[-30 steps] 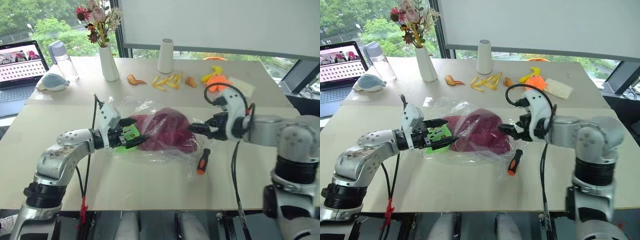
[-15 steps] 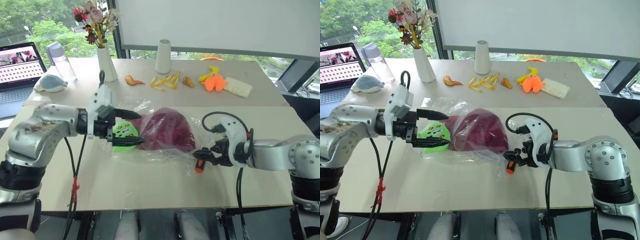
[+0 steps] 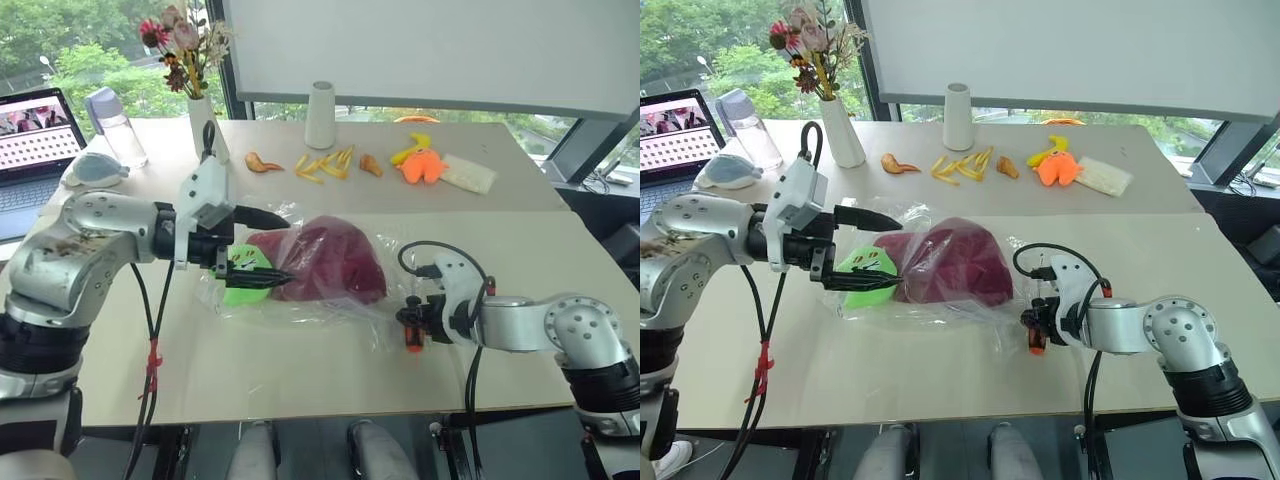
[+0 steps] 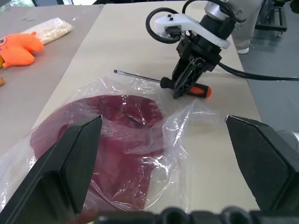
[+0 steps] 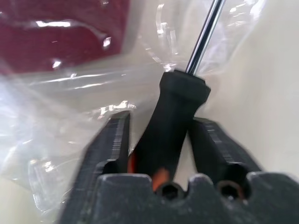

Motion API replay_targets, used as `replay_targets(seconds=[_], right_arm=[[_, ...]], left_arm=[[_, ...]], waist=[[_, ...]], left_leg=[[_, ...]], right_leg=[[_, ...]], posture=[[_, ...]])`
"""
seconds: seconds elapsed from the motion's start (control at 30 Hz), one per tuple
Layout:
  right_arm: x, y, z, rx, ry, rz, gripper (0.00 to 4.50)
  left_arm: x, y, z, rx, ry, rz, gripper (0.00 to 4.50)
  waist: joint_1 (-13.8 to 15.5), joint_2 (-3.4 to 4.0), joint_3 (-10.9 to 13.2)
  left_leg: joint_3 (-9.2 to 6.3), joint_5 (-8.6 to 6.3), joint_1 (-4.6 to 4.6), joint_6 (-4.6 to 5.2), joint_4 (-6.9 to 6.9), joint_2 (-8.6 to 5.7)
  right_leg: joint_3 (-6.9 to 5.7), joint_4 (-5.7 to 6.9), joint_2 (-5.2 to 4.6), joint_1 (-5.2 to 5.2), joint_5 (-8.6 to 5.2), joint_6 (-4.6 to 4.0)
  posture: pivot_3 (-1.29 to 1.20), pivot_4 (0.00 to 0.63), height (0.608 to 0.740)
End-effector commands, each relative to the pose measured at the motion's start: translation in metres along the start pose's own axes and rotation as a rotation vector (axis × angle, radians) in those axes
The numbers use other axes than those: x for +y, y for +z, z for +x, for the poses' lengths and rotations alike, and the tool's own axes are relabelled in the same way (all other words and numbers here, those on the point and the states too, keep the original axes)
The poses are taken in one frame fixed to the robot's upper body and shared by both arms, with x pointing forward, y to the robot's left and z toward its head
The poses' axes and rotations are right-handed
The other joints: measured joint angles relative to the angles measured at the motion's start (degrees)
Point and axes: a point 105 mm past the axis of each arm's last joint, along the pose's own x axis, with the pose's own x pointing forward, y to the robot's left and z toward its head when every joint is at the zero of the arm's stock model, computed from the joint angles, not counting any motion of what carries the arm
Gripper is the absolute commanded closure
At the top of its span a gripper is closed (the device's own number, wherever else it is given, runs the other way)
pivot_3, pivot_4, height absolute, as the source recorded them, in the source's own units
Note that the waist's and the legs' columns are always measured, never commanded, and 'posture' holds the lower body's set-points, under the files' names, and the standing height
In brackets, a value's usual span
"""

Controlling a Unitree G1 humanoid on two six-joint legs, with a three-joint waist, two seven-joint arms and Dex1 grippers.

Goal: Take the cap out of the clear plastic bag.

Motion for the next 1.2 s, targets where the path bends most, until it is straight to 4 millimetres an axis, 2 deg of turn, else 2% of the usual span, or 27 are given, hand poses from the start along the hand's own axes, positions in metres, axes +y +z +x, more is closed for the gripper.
replay_targets(seconds=[0.03,0.23,0.3,0.37,0.43,0.47,0.53,0.63,0.77,0.87,1.13,1.2], right_arm=[[-0.004,0.004,-0.003,-0.013,-0.012,-0.006,3.68],[-0.014,0.023,-0.019,-0.062,-0.054,-0.087,3.72],[-0.035,0.046,-0.035,-0.144,-0.139,-0.095,3.72],[-0.060,0.080,-0.055,-0.291,-0.244,-0.150,3.72],[-0.075,0.098,-0.064,-0.379,-0.313,-0.236,3.72],[-0.085,0.103,-0.064,-0.394,-0.354,-0.280,3.72],[-0.119,0.126,-0.063,-0.459,-0.480,-0.395,3.72],[-0.148,0.145,-0.054,-0.480,-0.514,-0.429,3.72],[-0.163,0.165,-0.039,-0.519,-0.546,-0.448,3.72],[-0.170,0.172,-0.028,-0.575,-0.586,-0.398,3.72],[-0.185,0.161,-0.022,-0.601,-0.661,-0.350,3.72],[-0.187,0.161,-0.024,-0.651,-0.640,-0.272,2.71]], left_arm=[[0.002,0.006,-0.004,-0.008,0.025,0.058,0.00],[0.003,-0.001,0.001,0.000,0.011,0.067,0.00],[0.005,-0.001,0.002,-0.009,0.007,0.072,0.00],[0.006,0.000,0.003,-0.022,-0.002,0.082,0.00],[0.007,0.001,0.004,-0.029,-0.008,0.087,0.00],[0.007,0.000,0.005,-0.027,-0.007,0.091,0.00],[0.008,0.001,0.010,-0.036,0.006,0.095,0.00],[0.003,0.005,0.013,-0.049,0.017,0.094,0.00],[-0.003,0.006,0.007,-0.053,0.044,0.087,0.00],[-0.004,0.003,0.001,-0.051,0.101,0.063,0.00],[-0.016,-0.002,-0.006,-0.024,0.175,0.021,0.00],[-0.017,-0.004,-0.005,-0.017,0.187,0.012,0.00]], waist=[[-0.02,0.00,0.00],[0.21,0.01,0.01],[0.31,0.04,0.02],[0.47,0.04,0.03],[0.75,0.09,0.06],[0.83,0.09,0.06],[0.76,0.08,0.05],[0.31,0.08,0.05],[-0.23,0.22,0.14],[-1.03,0.28,0.19],[-0.63,0.29,0.19],[-0.70,0.29,0.19]], left_leg=[[0.00,0.00,0.04,0.01,-0.01,0.00],[0.01,-0.01,0.00,0.01,-0.04,-0.01],[0.01,-0.01,-0.06,0.01,-0.05,-0.02],[0.01,-0.01,-0.14,0.01,-0.02,-0.03],[0.01,-0.01,-0.20,0.01,0.01,-0.07],[0.02,-0.01,-0.27,0.01,0.03,-0.07],[0.02,-0.01,-0.28,0.01,0.01,-0.05],[0.07,-0.01,-0.27,0.02,0.11,-0.07],[0.06,-0.02,-0.48,0.03,0.03,-0.08],[0.07,-0.02,-0.51,0.04,-0.03,-0.10],[0.06,-0.02,-0.52,0.04,-0.06,-0.18],[0.05,-0.02,-0.51,0.04,-0.02,-0.17]], right_leg=[[0.00,-0.01,0.00,0.03,0.00,0.00],[0.00,-0.02,-0.03,0.00,-0.01,-0.02],[-0.01,-0.02,-0.03,-0.06,-0.01,-0.02],[-0.01,-0.02,-0.04,-0.14,-0.01,-0.02],[-0.01,-0.03,-0.06,-0.19,-0.01,0.00],[-0.01,-0.03,-0.07,-0.28,-0.01,0.00],[-0.02,-0.03,-0.05,-0.31,-0.01,0.00],[0.00,-0.06,-0.06,-0.29,0.01,0.04],[0.06,0.02,-0.03,-0.55,0.34,0.26],[0.13,0.09,-0.01,-0.66,0.46,0.10],[0.10,0.09,-0.08,-0.61,0.44,0.15],[0.10,0.13,-0.07,-0.60,0.46,0.14]], posture=[[0.00,0.150,0.740],[0.00,0.150,0.740],[0.00,0.150,0.740],[0.00,0.150,0.740],[0.00,0.150,0.740],[0.00,0.150,0.740],[0.00,0.150,0.740],[0.00,0.150,0.740],[0.00,0.150,0.740],[0.00,0.150,0.740],[0.00,0.150,0.740],[0.00,0.150,0.740]])
